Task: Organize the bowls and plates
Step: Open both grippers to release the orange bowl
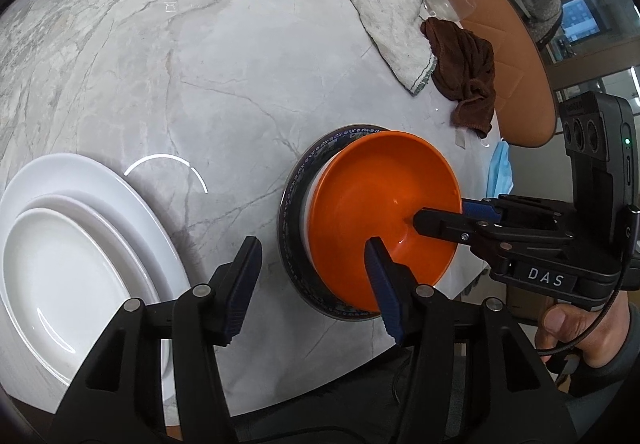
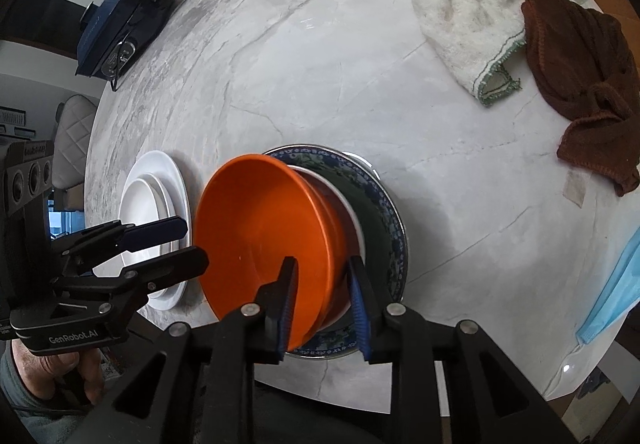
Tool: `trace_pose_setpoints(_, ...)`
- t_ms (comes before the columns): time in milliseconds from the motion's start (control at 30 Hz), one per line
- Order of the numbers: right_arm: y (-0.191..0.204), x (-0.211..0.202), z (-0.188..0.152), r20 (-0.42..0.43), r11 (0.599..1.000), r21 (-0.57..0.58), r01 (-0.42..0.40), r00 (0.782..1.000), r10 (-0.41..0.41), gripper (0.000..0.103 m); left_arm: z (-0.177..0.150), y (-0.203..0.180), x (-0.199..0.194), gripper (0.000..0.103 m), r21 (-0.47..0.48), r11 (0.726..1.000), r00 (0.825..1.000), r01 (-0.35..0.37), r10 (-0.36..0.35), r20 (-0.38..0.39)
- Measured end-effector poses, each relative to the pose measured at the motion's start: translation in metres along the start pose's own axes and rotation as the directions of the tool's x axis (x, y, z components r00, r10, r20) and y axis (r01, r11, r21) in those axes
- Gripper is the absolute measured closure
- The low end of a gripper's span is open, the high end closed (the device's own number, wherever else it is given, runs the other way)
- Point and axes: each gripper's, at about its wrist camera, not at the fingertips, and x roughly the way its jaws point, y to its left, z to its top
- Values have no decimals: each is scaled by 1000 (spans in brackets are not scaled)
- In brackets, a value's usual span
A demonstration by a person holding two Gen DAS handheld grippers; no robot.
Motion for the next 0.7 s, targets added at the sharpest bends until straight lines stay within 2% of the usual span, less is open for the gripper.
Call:
trace_pose_setpoints(67, 2, -2, 0, 0, 1000, -20, -2, 1000, 2, 66, -6, -1, -4, 51, -21, 1000, 1000, 3, -2, 21)
trace_pose_setpoints(133, 4, -5, -1, -1, 999, -38, -3, 1000, 2, 55, -12, -1, -8, 50, -39, 999, 999, 7, -6, 38)
trace_pose_setpoints(200, 7, -8, -1, 5, 998, -57, -13, 1000, 13, 54, -19, 0, -12, 45, -55, 998, 999, 4, -1, 55)
trace_pose_setpoints(367, 10, -8, -3, 13, 997, -77, -5, 1000, 6, 53, -31, 4, -23, 45, -60, 998, 997, 6, -1, 77)
trace_pose_setpoints(533, 10, -14, -10, 41, 998, -61, 33, 999, -31, 46, -42, 8, -30, 45, -27, 999, 996, 28, -25, 89)
trace_pose_setpoints(700, 2, -30, -24, 64, 997, -12, 72, 995, -71, 46, -59, 12, -37, 45, -11, 998, 992, 61, -60, 107)
